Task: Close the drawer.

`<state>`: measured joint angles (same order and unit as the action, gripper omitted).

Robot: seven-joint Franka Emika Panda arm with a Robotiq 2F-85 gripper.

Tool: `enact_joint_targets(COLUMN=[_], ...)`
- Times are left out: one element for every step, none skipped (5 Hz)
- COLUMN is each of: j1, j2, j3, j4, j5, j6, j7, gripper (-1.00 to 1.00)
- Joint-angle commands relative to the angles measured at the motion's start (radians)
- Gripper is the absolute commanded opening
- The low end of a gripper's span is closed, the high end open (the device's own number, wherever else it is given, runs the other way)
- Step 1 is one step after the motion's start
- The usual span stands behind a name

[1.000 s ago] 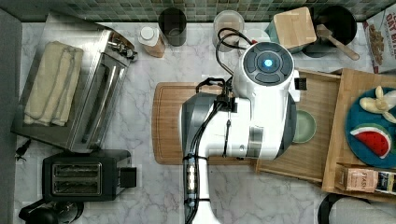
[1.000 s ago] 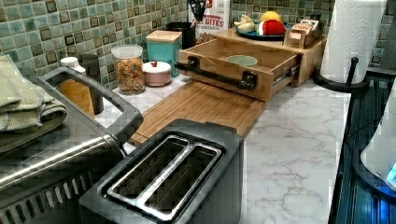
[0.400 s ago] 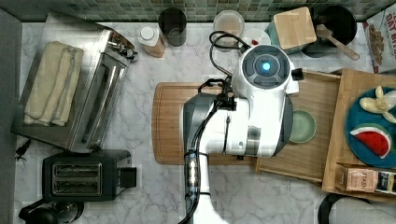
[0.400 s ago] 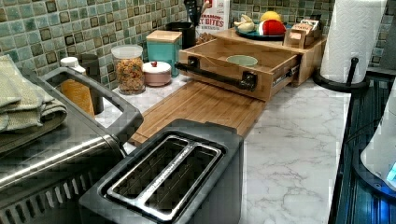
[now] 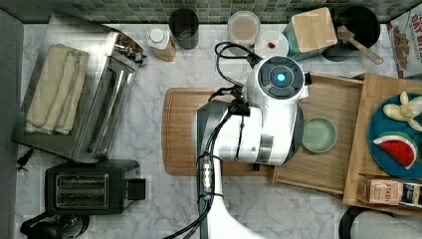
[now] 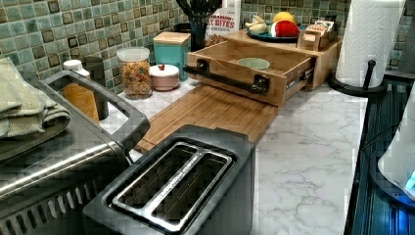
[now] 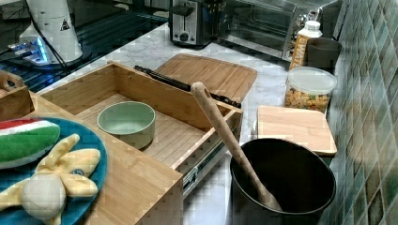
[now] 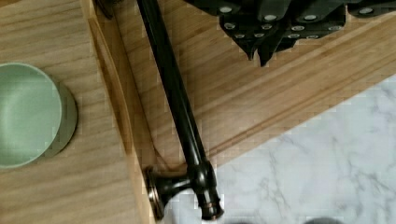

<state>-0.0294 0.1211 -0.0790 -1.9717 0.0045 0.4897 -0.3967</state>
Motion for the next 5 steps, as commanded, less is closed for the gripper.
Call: enact_joint_targets(j1=[0.051,0.053,0.043,0.049,0.044], j2=[0.073,0.139,0.162,0.184,0.203], j3=[0.066,0.066,0.066,0.046,0.038], j4=[-0.076,-0.033,-0.051,-0.073,-0.099], j5=[-0.077,-0.098,-0.148,-0.212,-0.247], j6=[0.208,0.184,0.212,0.272,0.325], j7=[-0.073,-0.066,-0.101,-0.081,-0.094], gripper=[-1.00,-1.00,-1.00,-1.00,-1.00])
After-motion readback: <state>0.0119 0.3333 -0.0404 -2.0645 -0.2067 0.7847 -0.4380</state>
